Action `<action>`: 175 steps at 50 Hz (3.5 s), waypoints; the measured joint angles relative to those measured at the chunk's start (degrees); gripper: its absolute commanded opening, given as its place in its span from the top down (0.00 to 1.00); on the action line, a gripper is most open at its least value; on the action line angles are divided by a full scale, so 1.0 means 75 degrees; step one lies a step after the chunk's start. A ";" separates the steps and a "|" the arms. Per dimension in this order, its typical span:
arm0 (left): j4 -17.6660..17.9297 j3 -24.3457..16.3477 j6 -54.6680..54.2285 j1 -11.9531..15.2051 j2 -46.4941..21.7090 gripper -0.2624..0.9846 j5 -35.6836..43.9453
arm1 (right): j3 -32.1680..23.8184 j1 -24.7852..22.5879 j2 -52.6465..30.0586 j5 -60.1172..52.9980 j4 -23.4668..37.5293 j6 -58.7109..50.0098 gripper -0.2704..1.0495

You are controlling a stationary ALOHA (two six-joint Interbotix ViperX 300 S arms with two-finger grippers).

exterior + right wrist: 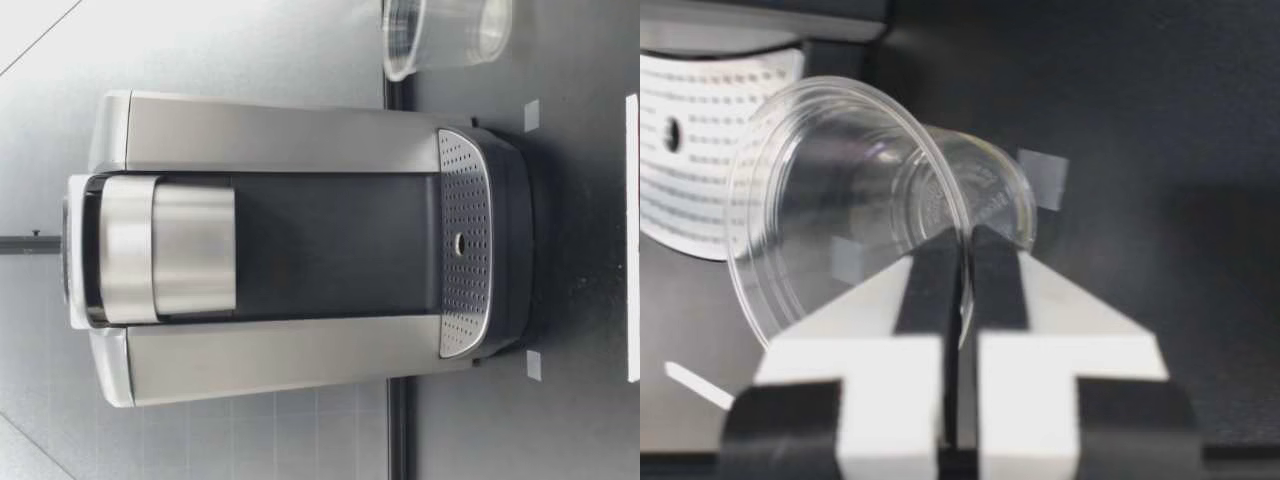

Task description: Place the coffee capsule inside the capsule container, then place the cup onto the center of the cup tray, then push the 'Hot Water' and 'Travel Mug' buttons.

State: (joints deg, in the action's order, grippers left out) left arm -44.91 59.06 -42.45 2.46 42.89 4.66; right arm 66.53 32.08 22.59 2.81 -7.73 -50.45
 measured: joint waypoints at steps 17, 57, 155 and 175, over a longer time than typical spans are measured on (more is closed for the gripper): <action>0.0000 0.0000 0.0000 0.0000 -0.0012 0.49 0.0000 | -0.0609 -0.1055 0.0141 -0.0246 -0.0176 -0.1066 0.75; 0.0000 0.0258 0.0000 0.0000 0.0504 0.49 0.0023 | -0.2637 -0.1441 -0.2613 -0.1160 -0.0176 -0.1160 0.75; 0.0047 0.0375 0.0000 0.0000 0.0480 0.49 0.0082 | -0.2520 -0.1359 -0.2367 -0.1184 0.0188 -0.1137 0.45; 0.0434 0.0375 0.0000 0.0000 0.0480 0.49 0.0867 | -0.1453 -0.1477 -0.0457 -0.1406 0.2027 -0.1090 0.46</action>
State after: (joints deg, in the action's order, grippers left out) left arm -41.66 61.88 -42.45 2.46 46.49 11.16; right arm 55.63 21.01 19.16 -7.73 7.47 -58.62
